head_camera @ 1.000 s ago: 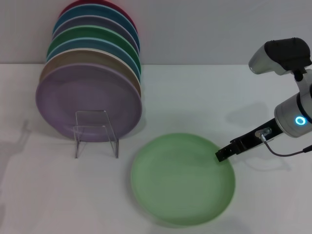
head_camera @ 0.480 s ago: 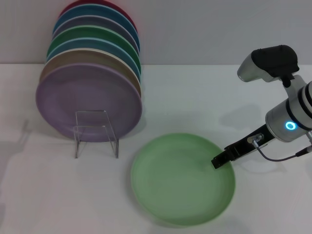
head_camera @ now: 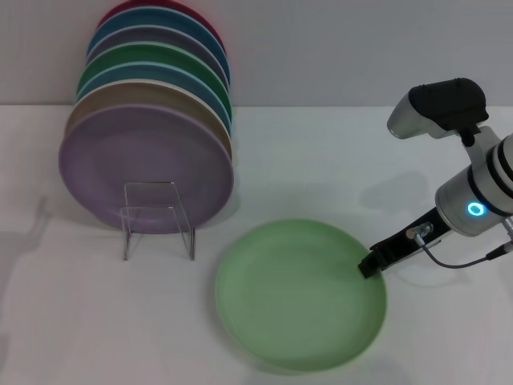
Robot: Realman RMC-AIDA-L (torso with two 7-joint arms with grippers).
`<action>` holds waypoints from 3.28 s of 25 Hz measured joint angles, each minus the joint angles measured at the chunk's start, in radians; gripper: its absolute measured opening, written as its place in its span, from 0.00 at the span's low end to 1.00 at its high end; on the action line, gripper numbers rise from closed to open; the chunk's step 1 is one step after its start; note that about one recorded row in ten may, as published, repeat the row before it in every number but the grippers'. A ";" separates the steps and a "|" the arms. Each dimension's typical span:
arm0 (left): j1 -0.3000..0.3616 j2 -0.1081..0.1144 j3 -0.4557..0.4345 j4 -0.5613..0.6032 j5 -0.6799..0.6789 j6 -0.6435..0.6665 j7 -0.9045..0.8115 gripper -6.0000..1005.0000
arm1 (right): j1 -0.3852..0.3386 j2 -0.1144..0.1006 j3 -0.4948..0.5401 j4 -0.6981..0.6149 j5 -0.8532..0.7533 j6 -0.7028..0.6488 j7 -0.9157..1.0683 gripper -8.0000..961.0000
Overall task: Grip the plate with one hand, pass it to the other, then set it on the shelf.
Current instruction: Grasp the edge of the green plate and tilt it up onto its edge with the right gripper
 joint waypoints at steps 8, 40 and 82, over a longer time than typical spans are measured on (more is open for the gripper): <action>-0.001 0.000 0.000 0.000 0.000 0.000 0.000 0.83 | 0.001 0.000 -0.001 -0.001 -0.001 0.000 -0.003 0.22; 0.000 0.001 0.000 -0.008 -0.002 0.008 0.000 0.83 | -0.063 0.011 -0.088 0.190 0.024 -0.062 -0.054 0.03; 0.127 0.439 0.484 -1.507 0.001 -1.486 -0.219 0.83 | -0.620 0.018 0.031 0.054 1.315 -0.397 -1.568 0.05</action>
